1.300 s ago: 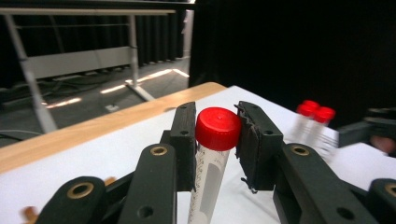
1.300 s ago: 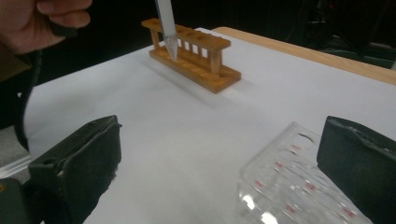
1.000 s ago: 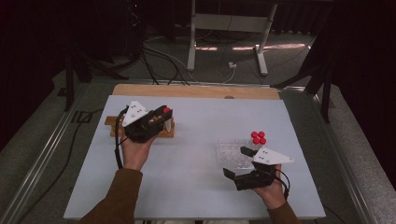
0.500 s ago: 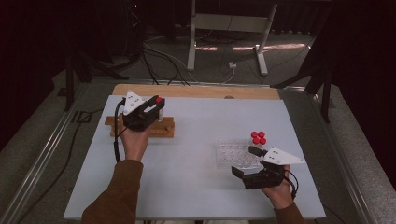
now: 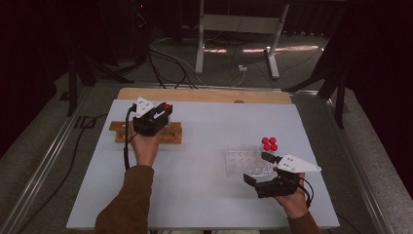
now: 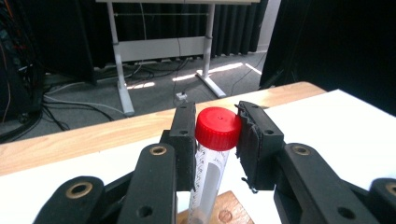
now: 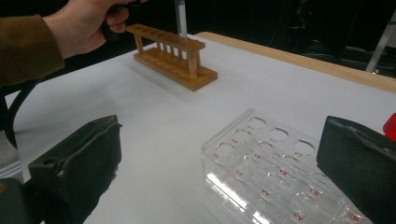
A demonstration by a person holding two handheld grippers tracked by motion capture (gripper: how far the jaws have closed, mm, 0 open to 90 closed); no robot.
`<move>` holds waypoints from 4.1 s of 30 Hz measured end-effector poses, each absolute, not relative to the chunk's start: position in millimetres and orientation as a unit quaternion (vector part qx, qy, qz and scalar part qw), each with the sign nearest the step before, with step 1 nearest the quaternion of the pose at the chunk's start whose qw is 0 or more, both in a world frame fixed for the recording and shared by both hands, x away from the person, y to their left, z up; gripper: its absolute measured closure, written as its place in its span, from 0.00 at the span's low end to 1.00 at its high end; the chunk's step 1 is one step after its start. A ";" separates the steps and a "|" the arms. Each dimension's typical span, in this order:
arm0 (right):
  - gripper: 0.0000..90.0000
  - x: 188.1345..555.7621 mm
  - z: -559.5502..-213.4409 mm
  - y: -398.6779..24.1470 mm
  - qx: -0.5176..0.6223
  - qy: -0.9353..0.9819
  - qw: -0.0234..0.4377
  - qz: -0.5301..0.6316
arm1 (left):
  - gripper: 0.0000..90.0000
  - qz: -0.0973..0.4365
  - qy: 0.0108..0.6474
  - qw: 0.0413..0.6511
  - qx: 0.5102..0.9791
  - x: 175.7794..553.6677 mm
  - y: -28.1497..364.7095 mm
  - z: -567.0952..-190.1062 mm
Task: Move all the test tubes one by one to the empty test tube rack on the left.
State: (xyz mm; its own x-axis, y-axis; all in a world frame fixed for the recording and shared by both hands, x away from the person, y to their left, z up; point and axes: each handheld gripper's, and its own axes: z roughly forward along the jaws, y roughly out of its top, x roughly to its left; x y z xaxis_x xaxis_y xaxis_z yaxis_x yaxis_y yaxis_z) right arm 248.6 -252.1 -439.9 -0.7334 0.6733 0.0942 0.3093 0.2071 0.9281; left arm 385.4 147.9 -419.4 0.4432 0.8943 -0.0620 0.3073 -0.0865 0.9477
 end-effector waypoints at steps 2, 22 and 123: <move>0.00 248.6 -440.2 -252.1 0.323 0.759 0.168 0.540 | 0.77 0.285 0.446 0.505 0.682 385.7 148.3 -423.0; 0.00 247.9 -441.5 -250.2 0.318 0.764 0.165 0.537 | 0.78 0.262 0.475 0.473 0.694 388.1 152.9 -450.6; 0.83 285.9 -472.3 -315.2 0.402 0.736 0.266 0.476 | 0.01 0.218 0.466 0.547 0.661 289.6 198.2 -438.3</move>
State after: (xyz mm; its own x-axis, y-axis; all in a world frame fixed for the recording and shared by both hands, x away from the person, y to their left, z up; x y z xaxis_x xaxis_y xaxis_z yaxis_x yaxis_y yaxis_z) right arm 285.9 -315.2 -472.3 -0.5356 0.8444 -0.0099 0.3372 0.2247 0.9142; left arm 289.6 198.2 -438.3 0.4714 0.8538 -0.2208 0.3768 0.0314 0.9258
